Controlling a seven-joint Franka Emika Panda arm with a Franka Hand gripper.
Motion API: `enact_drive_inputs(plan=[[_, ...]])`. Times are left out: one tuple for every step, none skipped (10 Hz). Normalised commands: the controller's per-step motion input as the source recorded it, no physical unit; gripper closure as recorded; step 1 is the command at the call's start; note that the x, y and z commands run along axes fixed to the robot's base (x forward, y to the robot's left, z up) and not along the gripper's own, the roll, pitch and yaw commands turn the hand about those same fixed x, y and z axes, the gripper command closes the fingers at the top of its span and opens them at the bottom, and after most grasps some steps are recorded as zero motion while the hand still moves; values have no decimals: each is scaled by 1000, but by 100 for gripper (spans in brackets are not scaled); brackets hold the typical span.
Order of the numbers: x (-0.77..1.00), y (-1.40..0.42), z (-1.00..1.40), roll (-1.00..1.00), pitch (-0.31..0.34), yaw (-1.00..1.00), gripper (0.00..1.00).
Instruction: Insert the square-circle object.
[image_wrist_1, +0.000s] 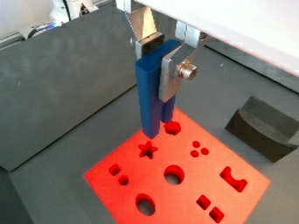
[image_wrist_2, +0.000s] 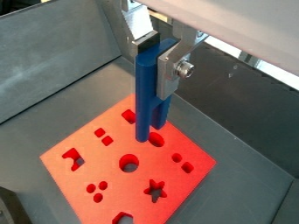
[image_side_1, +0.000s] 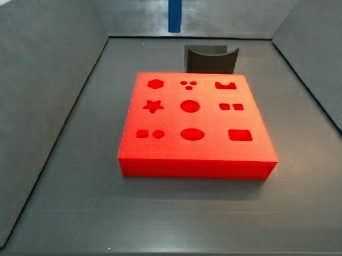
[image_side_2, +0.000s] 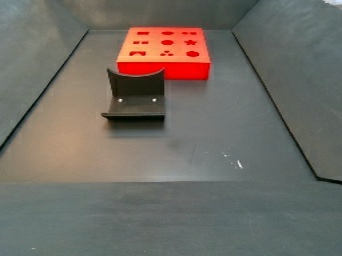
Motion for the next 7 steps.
enact_drive_inputs(plan=[[0, -54, -389, 0, -24, -29, 100], [0, -186, -426, -93, -93, -229, 100], [-31, -186, -566, -236, -190, -423, 100], [0, -314, -351, -279, -279, -486, 100], [-54, -277, -203, -314, -329, -560, 100], [-91, -189, -91, -333, -289, -666, 100], [-49, -103, -69, -311, -234, -760, 100]])
